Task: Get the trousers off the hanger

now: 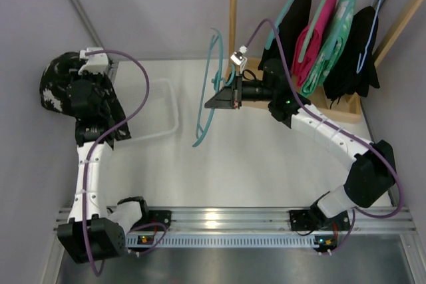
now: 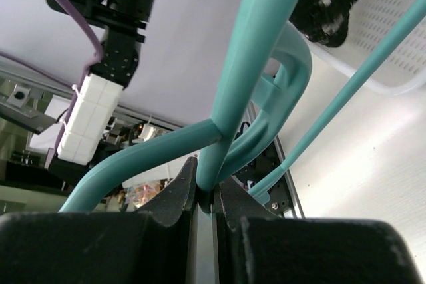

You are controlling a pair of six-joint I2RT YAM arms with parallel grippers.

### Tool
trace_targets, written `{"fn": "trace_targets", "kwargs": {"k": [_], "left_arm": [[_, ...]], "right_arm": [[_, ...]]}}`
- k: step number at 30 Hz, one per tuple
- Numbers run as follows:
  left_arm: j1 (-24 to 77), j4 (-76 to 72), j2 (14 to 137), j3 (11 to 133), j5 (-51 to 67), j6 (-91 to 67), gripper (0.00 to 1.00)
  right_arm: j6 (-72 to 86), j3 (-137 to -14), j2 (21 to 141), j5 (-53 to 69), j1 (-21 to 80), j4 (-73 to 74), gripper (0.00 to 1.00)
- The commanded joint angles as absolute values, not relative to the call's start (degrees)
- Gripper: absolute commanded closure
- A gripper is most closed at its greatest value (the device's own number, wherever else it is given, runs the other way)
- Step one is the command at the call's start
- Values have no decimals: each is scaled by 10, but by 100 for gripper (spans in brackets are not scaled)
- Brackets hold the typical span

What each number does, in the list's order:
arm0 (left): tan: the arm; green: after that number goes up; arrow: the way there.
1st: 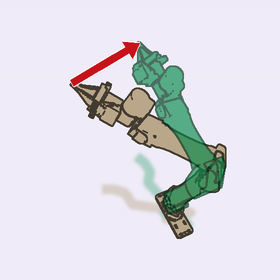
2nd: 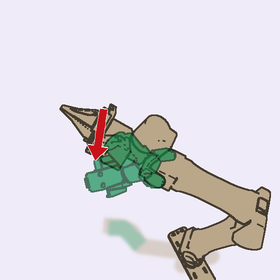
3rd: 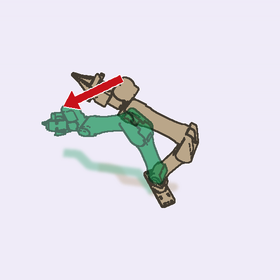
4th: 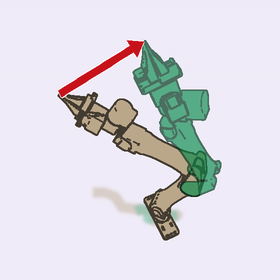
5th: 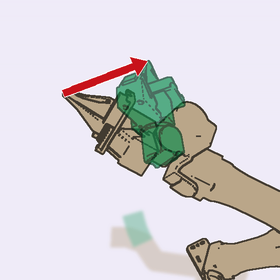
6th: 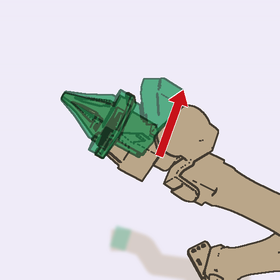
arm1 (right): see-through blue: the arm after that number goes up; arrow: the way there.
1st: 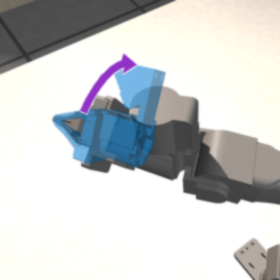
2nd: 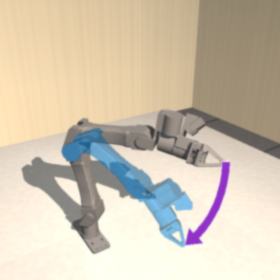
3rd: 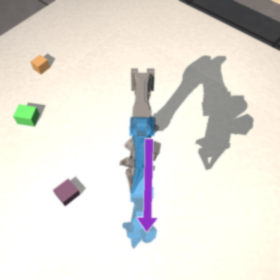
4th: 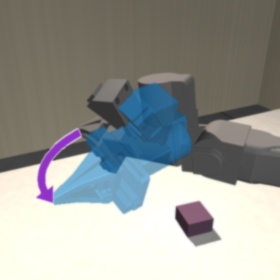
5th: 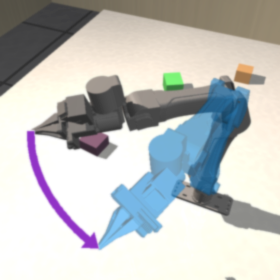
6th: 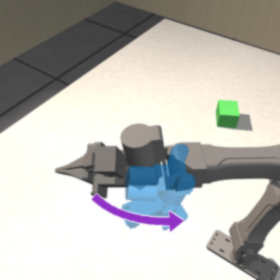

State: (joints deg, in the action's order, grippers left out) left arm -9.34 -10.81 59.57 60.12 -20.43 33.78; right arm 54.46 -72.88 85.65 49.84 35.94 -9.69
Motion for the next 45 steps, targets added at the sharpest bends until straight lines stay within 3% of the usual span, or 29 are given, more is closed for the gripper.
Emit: {"fn": "trace_targets", "kwargs": {"k": [1,13,17,23,27,31,32,33,34,38,45], "left_arm": [[-93,-184,570,546,-121,346,100],[-71,-154,611,425,160,326,100],[-43,-57,697,465,127,312,100],[-42,112,802,533,183,299,100],[-42,187,875,587,178,282,87],[-42,257,895,621,182,279,53],[-42,263,886,622,188,279,49],[-42,270,860,621,194,278,44],[-42,271,842,619,199,275,32],[-42,280,759,636,237,248,2],[-42,404,723,774,301,220,2]], "right_arm": [[526,-755,853,505,367,-120,100],[510,-758,847,507,367,-97,100],[505,-758,845,506,367,-93,100],[488,-775,841,508,367,-70,100],[483,-778,839,506,367,-62,100],[468,-784,828,502,367,-43,100],[464,-787,825,502,367,-40,100],[459,-787,820,501,367,-34,100],[455,-787,818,499,368,-27,100],[441,-795,810,498,367,-11,100],[439,-809,811,497,366,-5,100]]}}
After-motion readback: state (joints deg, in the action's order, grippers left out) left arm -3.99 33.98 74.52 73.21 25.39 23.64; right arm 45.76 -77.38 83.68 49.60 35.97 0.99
